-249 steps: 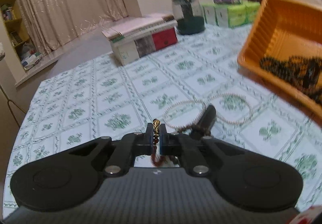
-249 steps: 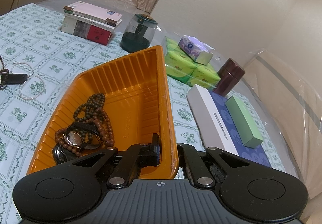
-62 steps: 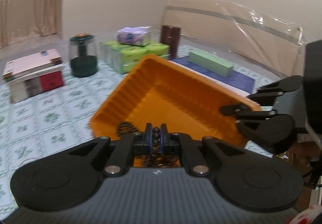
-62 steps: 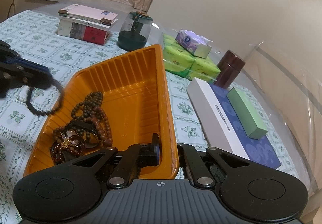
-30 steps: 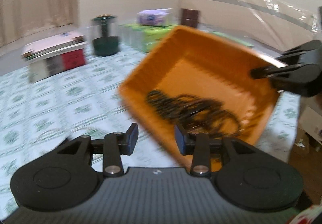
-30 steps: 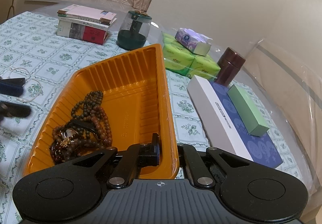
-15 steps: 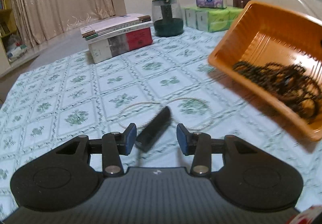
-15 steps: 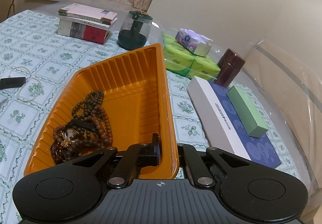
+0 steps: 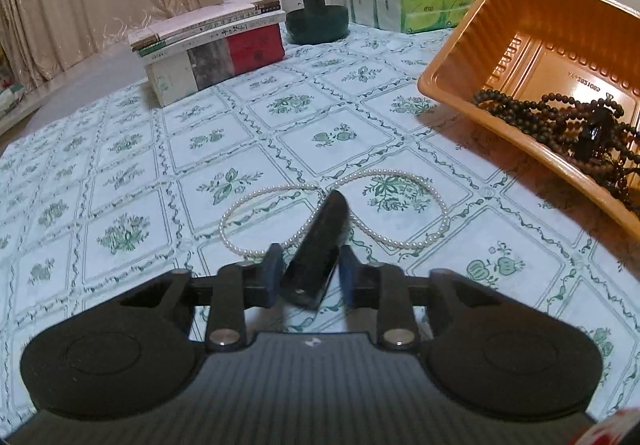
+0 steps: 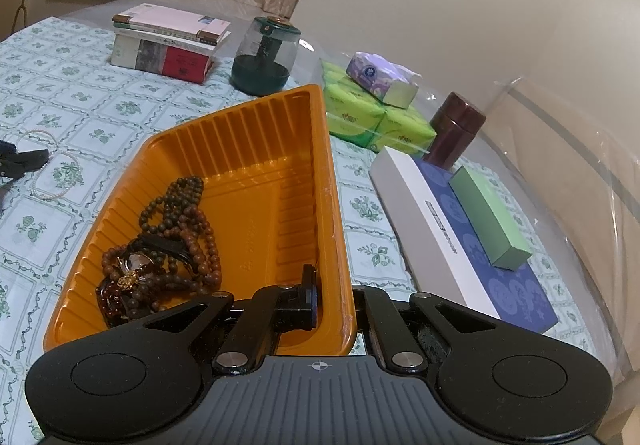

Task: Organize jewelry
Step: 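Grasp the black cylinder by its end with the left gripper, then carry the black cylinder into the orange tray and open the left gripper, then move the open left gripper back over the pearl necklace, then pinch the pearl necklace strand with the left gripper and lift it, then carry the pearl necklace over the orange tray and lower it in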

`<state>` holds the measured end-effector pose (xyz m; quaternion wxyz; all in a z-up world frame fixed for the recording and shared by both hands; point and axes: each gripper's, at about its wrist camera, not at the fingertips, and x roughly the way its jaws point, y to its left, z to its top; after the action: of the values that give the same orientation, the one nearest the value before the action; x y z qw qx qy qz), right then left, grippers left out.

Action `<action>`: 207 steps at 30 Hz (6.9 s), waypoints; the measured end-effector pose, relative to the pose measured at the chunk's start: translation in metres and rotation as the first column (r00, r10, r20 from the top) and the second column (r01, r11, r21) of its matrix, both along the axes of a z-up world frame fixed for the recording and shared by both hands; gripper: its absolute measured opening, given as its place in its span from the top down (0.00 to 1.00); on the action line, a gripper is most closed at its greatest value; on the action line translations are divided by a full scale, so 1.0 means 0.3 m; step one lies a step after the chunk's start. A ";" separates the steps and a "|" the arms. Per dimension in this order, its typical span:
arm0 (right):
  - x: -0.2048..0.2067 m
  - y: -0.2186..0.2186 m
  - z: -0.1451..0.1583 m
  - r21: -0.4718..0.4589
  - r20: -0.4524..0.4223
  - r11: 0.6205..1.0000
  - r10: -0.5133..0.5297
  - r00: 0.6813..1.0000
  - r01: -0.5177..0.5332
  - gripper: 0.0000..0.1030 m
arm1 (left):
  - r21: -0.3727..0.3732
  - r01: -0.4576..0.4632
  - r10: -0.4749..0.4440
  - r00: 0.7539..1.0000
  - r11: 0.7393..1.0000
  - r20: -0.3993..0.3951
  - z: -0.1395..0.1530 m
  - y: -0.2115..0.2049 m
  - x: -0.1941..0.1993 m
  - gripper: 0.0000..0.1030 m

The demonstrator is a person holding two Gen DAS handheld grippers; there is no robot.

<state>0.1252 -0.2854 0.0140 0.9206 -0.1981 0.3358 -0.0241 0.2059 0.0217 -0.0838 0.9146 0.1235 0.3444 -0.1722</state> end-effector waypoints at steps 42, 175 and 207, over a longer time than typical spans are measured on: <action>0.002 0.008 0.001 0.001 0.002 1.000 0.001 1.000 -0.001 0.96 | -0.224 -0.026 0.037 0.998 0.974 0.045 0.190 -0.110 -0.183 0.81; 0.001 -0.083 -0.019 0.109 -0.005 0.994 -0.025 1.000 0.026 0.96 | -0.245 0.087 -0.070 0.994 0.966 0.078 0.467 -0.095 -0.141 0.99; -0.015 -0.208 -0.078 0.302 -0.022 0.948 -0.095 0.995 0.097 0.94 | -0.302 0.361 -0.310 0.929 0.882 0.203 0.773 -0.519 -0.115 1.00</action>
<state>0.1208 -0.3480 -0.0094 0.9366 -0.0384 0.3479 -0.0164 0.1714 -0.1340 0.1480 0.9014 0.0369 0.2145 -0.3743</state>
